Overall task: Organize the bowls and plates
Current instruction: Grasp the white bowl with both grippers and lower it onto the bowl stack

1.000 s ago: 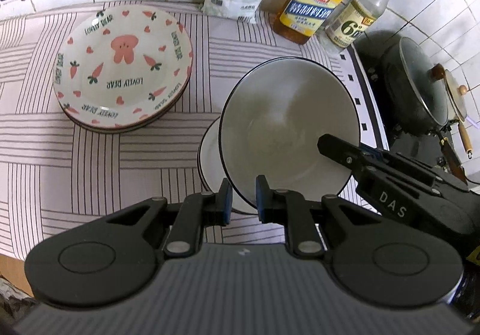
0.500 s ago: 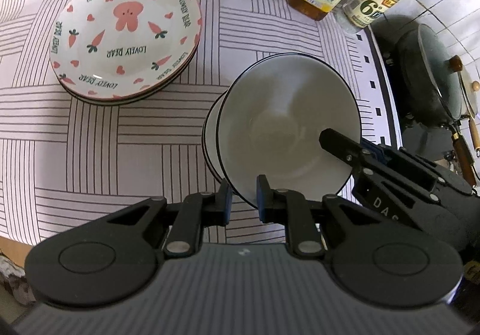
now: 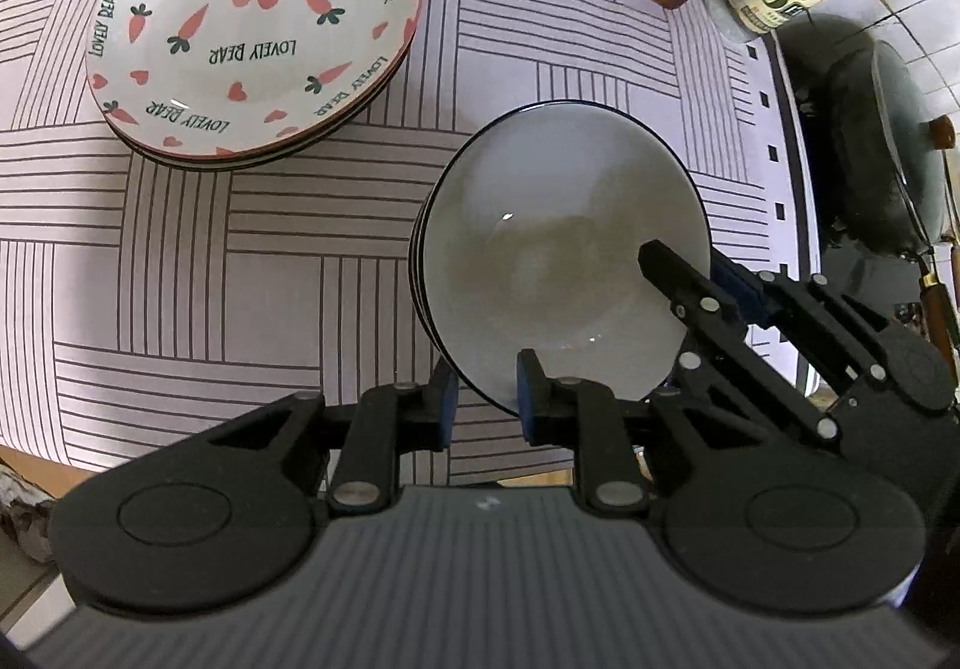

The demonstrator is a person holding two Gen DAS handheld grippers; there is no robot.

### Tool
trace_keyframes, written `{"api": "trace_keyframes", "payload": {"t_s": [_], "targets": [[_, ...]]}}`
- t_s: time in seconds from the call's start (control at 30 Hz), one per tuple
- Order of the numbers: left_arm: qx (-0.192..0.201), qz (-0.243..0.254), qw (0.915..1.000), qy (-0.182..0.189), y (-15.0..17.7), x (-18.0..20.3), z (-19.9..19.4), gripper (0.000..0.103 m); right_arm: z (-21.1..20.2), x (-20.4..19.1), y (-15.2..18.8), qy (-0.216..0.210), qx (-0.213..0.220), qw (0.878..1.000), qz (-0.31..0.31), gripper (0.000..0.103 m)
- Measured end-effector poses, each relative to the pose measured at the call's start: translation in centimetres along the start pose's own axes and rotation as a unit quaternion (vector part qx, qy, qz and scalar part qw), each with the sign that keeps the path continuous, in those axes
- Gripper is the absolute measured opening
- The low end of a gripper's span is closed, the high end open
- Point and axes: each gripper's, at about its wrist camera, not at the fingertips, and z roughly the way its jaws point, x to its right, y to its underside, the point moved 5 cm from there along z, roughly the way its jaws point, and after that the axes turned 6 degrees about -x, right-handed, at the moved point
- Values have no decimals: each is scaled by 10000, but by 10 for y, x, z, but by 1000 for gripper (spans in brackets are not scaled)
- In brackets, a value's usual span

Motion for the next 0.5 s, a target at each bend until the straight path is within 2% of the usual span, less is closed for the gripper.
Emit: {"api": "trace_keyframes", "payload": {"t_s": [0.23, 0.5], "targets": [[7, -100, 9999, 16, -2, -3, 4, 19, 3, -7, -1, 290, 47, 9980, -558, 17], [108, -30, 9999, -17, 0, -1, 2, 22, 3, -2, 1, 92, 137, 9993, -349, 18]]}}
